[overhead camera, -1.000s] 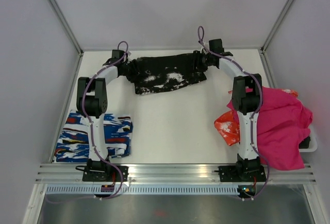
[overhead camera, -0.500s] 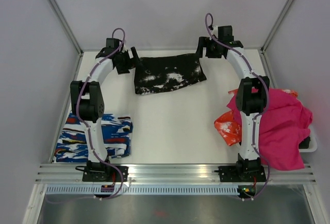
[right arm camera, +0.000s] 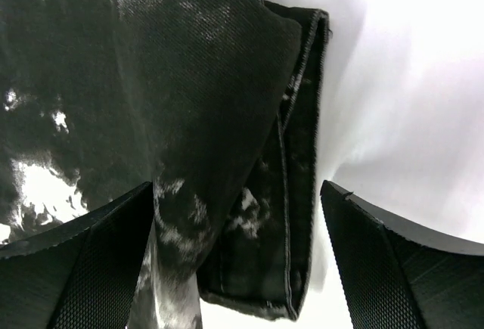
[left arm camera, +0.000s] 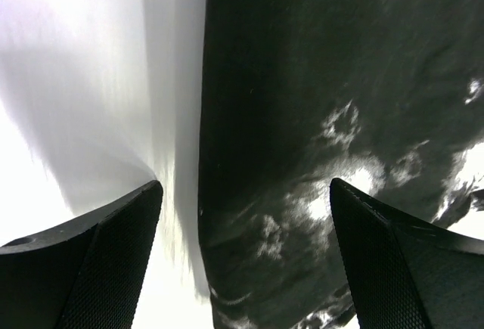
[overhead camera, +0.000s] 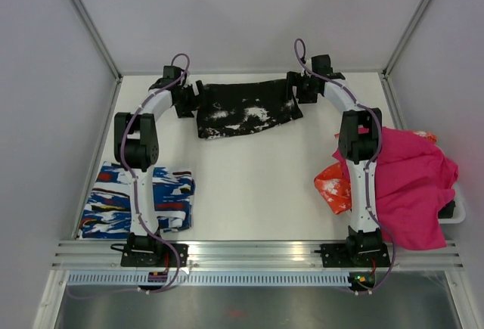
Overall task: Fold and stack the trousers
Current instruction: Neatly place the folded trousers to the corner
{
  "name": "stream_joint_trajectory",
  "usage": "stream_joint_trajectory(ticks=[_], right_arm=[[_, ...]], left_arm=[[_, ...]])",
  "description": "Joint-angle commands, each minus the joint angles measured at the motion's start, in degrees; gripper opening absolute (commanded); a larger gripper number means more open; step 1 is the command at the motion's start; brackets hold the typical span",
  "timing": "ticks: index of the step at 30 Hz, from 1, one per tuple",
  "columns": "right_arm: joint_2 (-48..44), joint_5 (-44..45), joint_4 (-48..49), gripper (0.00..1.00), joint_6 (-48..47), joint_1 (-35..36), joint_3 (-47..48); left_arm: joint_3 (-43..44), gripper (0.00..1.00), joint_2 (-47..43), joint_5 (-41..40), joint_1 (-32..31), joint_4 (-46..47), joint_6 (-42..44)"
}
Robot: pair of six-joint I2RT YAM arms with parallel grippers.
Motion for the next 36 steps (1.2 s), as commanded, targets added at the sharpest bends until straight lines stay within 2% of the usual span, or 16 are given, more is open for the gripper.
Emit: stream_joint_trajectory(ticks=[1,7,10,13,14,16,17,18,19,20,22,26,31,34,36], right_arm=[[1.9,-2.5,2.6,0.96,1.8,-0.3,-0.2],[2.8,-4.4,3.8,0.79,3.4,-0.3,-3.3],[2.7,-4.6,4.1,0.67,4.0,-0.3,-5.2],[3.0,-4.8,3.0,0.49,4.9,-0.2,-5.6],[2.9,-5.0,2.9,0.42,5.1,-0.2,-5.8],[2.4,-5.6,3.4,0.31,5.3,0.1,-6.6],[1.6,-5.7,3.7,0.18,5.7,0.3,-7.5],[1.2,-6.5,4.2,0.07,5.9,0.4,-7.9],[0.7,-6.6,4.6,0.00,6.0,0.7,-8.2],[-0.2,-6.8,4.6,0.00,6.1,0.9,-8.3],[-1.8,-6.8,4.7,0.00,6.5,1.3,-8.6],[-10.8,-8.0,8.7,0.00,8.9,2.5,-13.4],[-22.8,-9.5,11.8,0.00,10.7,5.9,-19.3],[-28.0,-11.9,13.6,0.00,13.7,9.0,-22.1],[-30.0,-13.8,14.9,0.00,15.6,10.9,-23.5]], left_arm=[[0.0,0.94,1.6,3.0,0.1,5.3,-2.1],[-0.1,0.88,3.4,7.0,0.0,8.5,-4.3],[-0.5,0.82,4.2,8.9,-0.1,9.9,-5.2],[-0.5,0.67,4.7,10.3,-0.3,10.9,-5.5],[-0.4,0.53,5.0,11.5,-0.3,11.2,-5.5],[-0.1,0.44,5.4,12.3,-0.3,11.6,-5.6],[0.0,0.32,5.5,12.4,-0.3,11.6,-5.7],[0.1,0.24,5.4,12.4,-0.3,11.6,-5.5],[0.0,0.14,5.1,12.4,-0.3,11.5,-5.3],[0.0,0.02,4.6,11.8,-0.2,11.3,-5.1],[-0.5,0.02,1.9,11.3,0.1,10.5,-3.3],[-1.0,0.02,-5.6,7.6,1.7,6.2,-0.2],[-6.2,0.02,-18.3,7.6,8.0,2.8,0.2],[-7.9,0.02,-26.9,5.2,11.0,-3.3,2.2],[-8.0,0.02,-32.4,0.4,13.0,-10.8,4.9]])
